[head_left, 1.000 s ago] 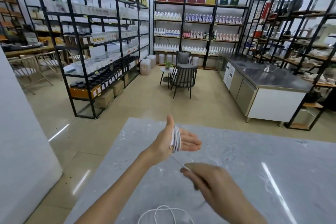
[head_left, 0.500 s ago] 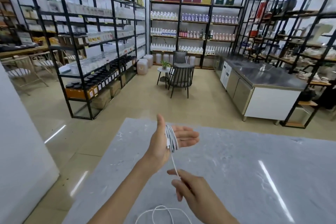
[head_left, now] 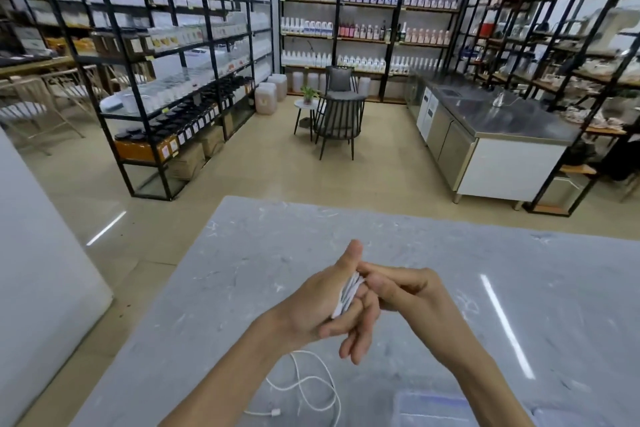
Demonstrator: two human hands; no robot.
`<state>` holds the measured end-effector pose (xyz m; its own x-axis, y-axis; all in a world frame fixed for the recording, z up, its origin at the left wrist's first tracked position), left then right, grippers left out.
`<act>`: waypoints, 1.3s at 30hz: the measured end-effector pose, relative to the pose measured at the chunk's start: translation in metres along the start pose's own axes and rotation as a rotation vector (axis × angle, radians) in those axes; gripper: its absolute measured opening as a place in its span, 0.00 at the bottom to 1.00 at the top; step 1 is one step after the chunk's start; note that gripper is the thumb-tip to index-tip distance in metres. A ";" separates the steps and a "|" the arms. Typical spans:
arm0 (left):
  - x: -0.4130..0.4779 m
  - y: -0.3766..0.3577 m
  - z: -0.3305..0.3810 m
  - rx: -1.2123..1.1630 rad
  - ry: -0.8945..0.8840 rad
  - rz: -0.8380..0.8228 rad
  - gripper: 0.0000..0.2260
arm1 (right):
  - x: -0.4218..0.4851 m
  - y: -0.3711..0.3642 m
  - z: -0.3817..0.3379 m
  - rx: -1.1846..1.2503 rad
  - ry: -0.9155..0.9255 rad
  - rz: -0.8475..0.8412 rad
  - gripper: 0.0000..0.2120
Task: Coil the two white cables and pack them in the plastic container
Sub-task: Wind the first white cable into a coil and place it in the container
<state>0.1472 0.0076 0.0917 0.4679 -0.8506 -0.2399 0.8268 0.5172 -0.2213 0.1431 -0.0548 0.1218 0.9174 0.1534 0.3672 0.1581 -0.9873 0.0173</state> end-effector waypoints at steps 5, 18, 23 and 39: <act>0.017 -0.012 -0.023 -0.067 0.124 -0.028 0.35 | -0.015 0.009 0.016 0.150 -0.101 -0.064 0.14; 0.051 -0.009 -0.044 0.147 0.213 0.267 0.37 | -0.041 0.054 0.046 -0.012 0.003 0.039 0.10; 0.068 -0.024 -0.045 0.209 0.208 0.230 0.35 | -0.056 0.067 0.049 0.024 0.007 0.038 0.05; 0.100 -0.014 -0.005 0.200 -0.085 0.609 0.30 | -0.082 0.116 0.018 -0.276 0.120 0.350 0.03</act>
<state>0.1806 -0.0843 0.0661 0.8878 -0.4195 -0.1892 0.4440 0.8888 0.1132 0.0925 -0.1815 0.0772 0.8466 -0.1815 0.5003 -0.2721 -0.9555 0.1140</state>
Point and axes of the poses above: each hand's wrist, its own x-axis towards the middle knuckle, its own y-axis out of the back of the hand, z = x × y, the point moved 10 cm from there along x, towards the middle knuckle, and after that the axes turned 12 degrees about y, right-handed, at the moved point
